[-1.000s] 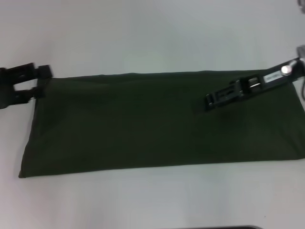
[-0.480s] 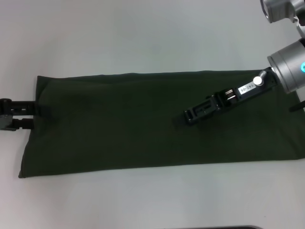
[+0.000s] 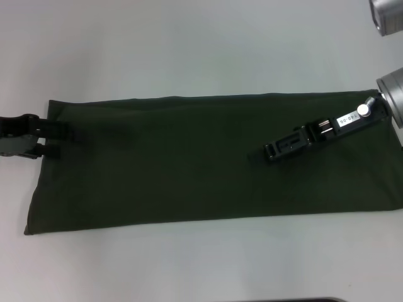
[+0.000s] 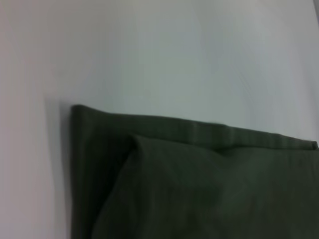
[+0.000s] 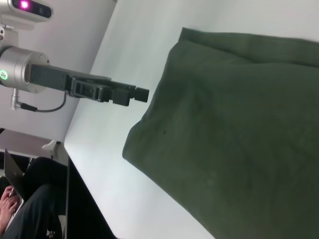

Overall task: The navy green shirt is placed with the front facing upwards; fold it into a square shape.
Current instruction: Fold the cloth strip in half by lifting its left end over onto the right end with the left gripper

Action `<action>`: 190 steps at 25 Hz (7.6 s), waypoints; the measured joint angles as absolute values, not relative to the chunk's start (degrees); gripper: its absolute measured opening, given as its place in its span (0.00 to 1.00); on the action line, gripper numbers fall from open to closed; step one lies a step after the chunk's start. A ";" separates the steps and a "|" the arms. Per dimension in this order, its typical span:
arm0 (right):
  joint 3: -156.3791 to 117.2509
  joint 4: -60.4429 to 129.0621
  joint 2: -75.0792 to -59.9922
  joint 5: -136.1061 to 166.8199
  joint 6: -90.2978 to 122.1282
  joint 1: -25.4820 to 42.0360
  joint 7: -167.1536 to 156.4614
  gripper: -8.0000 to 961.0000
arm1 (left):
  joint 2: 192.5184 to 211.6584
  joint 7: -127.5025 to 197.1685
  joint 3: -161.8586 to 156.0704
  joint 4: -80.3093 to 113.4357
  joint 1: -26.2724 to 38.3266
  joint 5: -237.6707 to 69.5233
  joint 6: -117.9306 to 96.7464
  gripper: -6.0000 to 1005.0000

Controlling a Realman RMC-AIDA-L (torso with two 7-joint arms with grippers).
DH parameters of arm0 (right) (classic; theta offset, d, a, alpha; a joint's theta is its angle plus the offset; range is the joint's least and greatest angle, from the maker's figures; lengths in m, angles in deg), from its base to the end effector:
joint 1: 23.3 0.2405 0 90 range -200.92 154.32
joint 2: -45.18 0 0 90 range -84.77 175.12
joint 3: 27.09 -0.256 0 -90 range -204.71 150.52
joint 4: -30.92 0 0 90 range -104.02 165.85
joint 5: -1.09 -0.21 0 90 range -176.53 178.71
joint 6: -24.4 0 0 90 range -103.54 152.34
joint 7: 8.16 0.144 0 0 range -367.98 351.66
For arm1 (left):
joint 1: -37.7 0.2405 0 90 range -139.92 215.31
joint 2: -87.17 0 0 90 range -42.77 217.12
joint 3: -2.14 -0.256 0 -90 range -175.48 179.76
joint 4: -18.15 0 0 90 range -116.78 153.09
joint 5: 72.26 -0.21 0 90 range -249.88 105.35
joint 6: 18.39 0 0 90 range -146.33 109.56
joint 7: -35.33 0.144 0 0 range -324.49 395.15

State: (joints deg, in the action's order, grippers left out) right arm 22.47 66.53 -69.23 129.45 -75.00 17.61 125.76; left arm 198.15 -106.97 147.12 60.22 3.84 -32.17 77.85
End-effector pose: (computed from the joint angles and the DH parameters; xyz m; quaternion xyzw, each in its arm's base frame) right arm 0.2311 0.3331 -0.0046 0.8341 -0.5420 -0.0521 0.0889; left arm -0.3057 0.3299 0.0589 -0.7407 -0.6658 -0.0671 0.0594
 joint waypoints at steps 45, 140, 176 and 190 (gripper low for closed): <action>20.37 66.50 -66.68 129.61 -75.08 15.98 125.79 0.84 | 198.02 -115.08 146.05 70.00 3.48 -37.90 81.22 0.90; 15.29 67.30 -62.31 129.76 -75.18 12.42 124.64 0.84 | 201.09 -119.47 141.80 60.69 -1.82 -45.76 71.72 0.90; 15.00 67.30 -62.40 129.69 -76.42 12.36 124.41 0.84 | 200.84 -118.08 141.85 59.64 -3.51 -41.53 74.99 0.30; 15.00 67.30 -62.31 129.76 -76.58 12.57 124.64 0.84 | 200.24 -117.68 141.88 59.70 -3.76 -41.50 75.59 0.09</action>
State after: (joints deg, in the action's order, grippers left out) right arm 15.00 67.30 -62.31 129.76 -76.58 12.57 124.64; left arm 200.24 -117.68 141.88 59.70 -3.76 -41.50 75.59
